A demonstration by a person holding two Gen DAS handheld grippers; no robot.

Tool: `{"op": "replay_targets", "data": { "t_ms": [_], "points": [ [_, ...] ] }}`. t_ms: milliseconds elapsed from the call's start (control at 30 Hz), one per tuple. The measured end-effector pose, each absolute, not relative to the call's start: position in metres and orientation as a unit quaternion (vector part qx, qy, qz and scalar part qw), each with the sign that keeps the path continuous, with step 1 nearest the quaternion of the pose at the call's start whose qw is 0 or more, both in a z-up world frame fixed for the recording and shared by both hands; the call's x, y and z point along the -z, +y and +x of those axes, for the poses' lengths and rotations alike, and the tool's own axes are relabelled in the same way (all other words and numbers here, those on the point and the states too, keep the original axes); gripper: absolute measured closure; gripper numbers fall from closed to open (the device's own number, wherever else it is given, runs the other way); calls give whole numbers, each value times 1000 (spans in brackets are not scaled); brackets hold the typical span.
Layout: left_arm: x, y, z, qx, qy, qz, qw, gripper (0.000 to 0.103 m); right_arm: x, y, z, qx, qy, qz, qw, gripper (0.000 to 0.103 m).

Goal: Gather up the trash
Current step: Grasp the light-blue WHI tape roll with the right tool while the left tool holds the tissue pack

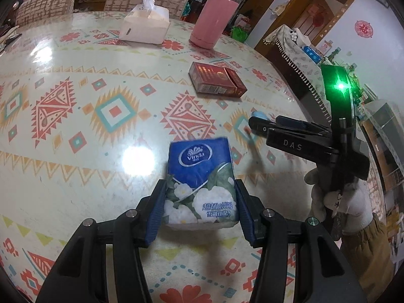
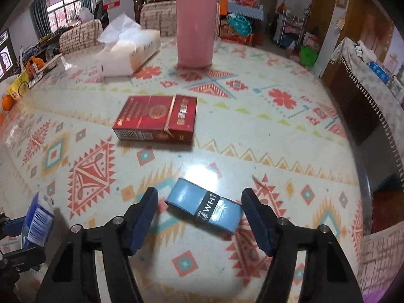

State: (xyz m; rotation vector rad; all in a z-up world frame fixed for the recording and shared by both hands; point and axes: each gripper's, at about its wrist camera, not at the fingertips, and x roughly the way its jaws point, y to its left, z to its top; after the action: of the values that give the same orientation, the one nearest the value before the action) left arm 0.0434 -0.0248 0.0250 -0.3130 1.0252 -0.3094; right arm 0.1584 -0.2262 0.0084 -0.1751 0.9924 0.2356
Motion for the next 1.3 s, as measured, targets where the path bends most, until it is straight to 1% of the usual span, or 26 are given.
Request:
{"op": "replay_targets", "data": {
  "t_ms": [33,67,333,367,400,433,500,533,567,600,700,767,833,900,933,1100,1300],
  "points": [
    [-25,-25,44,147,487,-149,848,52,-8,-228,157,-112,474,-80,870,32],
    [-25,-25,44,146,486,-149,849,52,-9,-229,154,-112,473,-77,871,38],
    [-25,-24,44,143,484,-147,851,52,-15,-231,118,-110,477,-52,870,43],
    [-25,-24,44,143,483,-148,851,52,-16,-232,113,-113,478,-48,870,47],
    [-25,-23,43,142,483,-149,851,52,-19,-233,105,-117,477,-40,870,57],
    [-25,-23,43,142,483,-150,851,52,-23,-235,95,-120,478,-30,870,59],
    [-25,-22,43,143,483,-153,850,52,-27,-239,81,-122,480,-13,869,67],
    [-25,-21,43,144,483,-155,850,52,-29,-241,72,-124,480,-7,868,69],
    [-25,-21,42,146,484,-157,849,52,-28,-242,64,-129,485,-3,865,82],
    [-25,-21,43,147,484,-157,848,52,-25,-242,57,-135,495,2,858,89],
    [-25,-24,41,148,486,-153,848,52,-17,-246,36,-139,513,18,847,89],
    [-24,-25,41,147,487,-152,847,52,-16,-249,28,-137,508,29,850,89],
    [-24,-24,42,144,487,-153,848,52,-18,-253,23,-119,494,30,861,81],
    [-23,-24,42,142,487,-153,848,52,-20,-257,24,-108,486,42,866,43],
    [-22,-24,43,141,488,-153,848,52,-21,-260,26,-100,480,50,870,38],
    [-15,-25,47,141,500,-152,841,52,-17,-263,44,-79,485,105,865,36],
    [-14,-25,47,140,499,-154,841,52,-9,-246,68,-29,484,93,869,36]
  ]
}}
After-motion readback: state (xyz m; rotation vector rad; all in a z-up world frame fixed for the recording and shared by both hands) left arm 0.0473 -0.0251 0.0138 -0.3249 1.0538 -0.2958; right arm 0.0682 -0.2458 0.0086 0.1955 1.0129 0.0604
